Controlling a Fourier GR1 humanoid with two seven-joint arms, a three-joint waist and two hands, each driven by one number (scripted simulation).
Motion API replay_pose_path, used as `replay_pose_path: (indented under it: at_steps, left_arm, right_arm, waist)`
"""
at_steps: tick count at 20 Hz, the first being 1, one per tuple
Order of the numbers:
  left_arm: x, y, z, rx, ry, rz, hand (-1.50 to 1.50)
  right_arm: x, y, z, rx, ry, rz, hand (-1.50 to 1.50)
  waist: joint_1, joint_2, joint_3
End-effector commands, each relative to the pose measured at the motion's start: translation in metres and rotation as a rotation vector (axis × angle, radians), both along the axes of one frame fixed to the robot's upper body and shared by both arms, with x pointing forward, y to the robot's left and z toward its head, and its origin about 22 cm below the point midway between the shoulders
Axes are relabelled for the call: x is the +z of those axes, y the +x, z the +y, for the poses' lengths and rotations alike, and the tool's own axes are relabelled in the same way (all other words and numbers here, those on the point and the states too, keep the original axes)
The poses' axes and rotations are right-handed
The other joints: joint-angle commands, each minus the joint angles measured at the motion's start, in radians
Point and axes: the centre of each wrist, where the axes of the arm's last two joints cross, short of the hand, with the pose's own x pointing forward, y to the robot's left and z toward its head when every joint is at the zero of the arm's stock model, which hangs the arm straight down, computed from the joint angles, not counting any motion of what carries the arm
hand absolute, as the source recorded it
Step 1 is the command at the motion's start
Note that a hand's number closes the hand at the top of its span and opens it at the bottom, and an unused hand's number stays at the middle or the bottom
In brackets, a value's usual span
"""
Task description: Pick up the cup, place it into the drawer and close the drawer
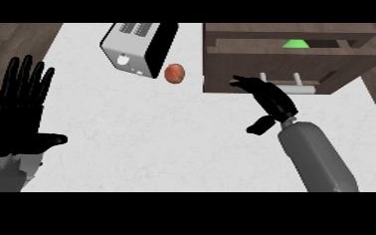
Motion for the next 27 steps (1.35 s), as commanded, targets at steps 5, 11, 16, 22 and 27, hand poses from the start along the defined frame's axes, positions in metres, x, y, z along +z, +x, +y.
replay_pose_path:
  at_steps: [5, 11, 16, 22, 27]
  left_arm:
    - [-0.003, 0.009, 0.005, -0.027, -0.005, -0.003, -1.5]
    - [-0.007, 0.005, 0.013, -0.031, -0.023, -0.013, -1.5]
    - [-0.01, 0.001, -0.001, -0.058, -0.012, -0.01, -1.5]
    - [-0.014, 0.009, -0.012, -0.067, -0.008, -0.008, -1.5]
    - [-0.008, 0.007, 0.003, -0.051, 0.026, -0.036, -1.5]
  right_arm:
    - [0.003, 0.05, -0.019, -0.019, 0.076, 0.06, -1.5]
    - [0.02, 0.067, -0.042, -0.024, 0.051, 0.091, -1.5]
    - [0.042, 0.079, -0.059, -0.059, 0.059, 0.088, -1.5]
    - [0.062, 0.086, -0.073, -0.069, 0.047, 0.078, -1.5]
    - [0.061, 0.087, -0.069, -0.064, 0.065, 0.095, -1.5]
  waist:
    - [0.021, 0.014, 0.003]
    - [0.03, 0.019, 0.004]
    - [0.06, 0.028, 0.005]
    - [0.07, 0.039, 0.005]
    - [0.077, 0.037, 0.005]
